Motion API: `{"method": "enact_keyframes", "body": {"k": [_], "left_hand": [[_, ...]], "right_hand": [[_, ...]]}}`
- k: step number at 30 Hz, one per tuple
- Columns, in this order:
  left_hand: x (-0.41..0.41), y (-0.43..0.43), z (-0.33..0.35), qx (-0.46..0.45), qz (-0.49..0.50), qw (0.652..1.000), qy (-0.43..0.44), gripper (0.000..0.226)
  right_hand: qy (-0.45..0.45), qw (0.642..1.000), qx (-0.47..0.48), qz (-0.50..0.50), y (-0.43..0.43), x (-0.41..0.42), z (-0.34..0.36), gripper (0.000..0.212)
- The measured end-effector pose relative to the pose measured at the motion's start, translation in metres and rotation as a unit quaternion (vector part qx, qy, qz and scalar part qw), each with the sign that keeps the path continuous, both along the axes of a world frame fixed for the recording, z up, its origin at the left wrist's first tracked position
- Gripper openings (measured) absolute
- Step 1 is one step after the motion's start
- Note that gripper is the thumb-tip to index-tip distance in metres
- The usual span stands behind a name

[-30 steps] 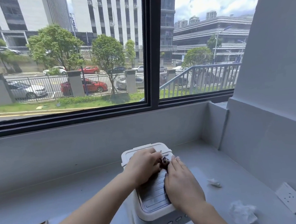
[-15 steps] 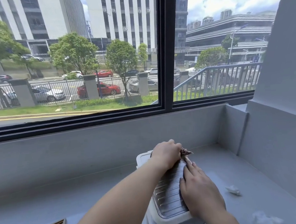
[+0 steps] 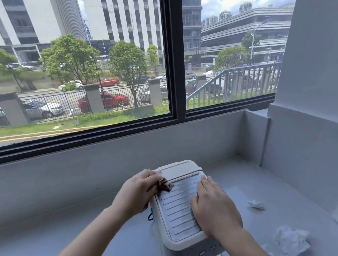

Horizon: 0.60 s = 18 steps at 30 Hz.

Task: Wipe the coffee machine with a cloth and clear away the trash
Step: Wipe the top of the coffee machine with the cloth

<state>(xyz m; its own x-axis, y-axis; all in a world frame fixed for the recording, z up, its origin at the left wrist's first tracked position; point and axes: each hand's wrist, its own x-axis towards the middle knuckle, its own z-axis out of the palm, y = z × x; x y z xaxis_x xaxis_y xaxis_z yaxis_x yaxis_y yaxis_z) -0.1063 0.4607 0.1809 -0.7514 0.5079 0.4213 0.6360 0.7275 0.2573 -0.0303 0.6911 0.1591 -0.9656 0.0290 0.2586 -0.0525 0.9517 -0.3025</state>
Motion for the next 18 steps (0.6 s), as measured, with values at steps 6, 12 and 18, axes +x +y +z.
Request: {"method": "enact_keyframes", "body": {"k": [6,12,18], "left_hand": [[-0.032,0.048,0.008,-0.05,0.034,0.997,-0.057,0.028],[-0.037,0.052,0.01,0.04,0.103,0.988,-0.104,0.028],[0.038,0.024,-0.016,0.159,0.062,0.982,-0.081,0.03]], "right_hand": [[0.0,1.0,0.006,-0.005,0.0,-0.003,-0.001,0.057],[-0.004,1.0,-0.011,-0.007,0.002,-0.001,-0.001,0.059],[0.001,1.0,-0.007,-0.013,0.002,-0.004,-0.003,0.06]]}}
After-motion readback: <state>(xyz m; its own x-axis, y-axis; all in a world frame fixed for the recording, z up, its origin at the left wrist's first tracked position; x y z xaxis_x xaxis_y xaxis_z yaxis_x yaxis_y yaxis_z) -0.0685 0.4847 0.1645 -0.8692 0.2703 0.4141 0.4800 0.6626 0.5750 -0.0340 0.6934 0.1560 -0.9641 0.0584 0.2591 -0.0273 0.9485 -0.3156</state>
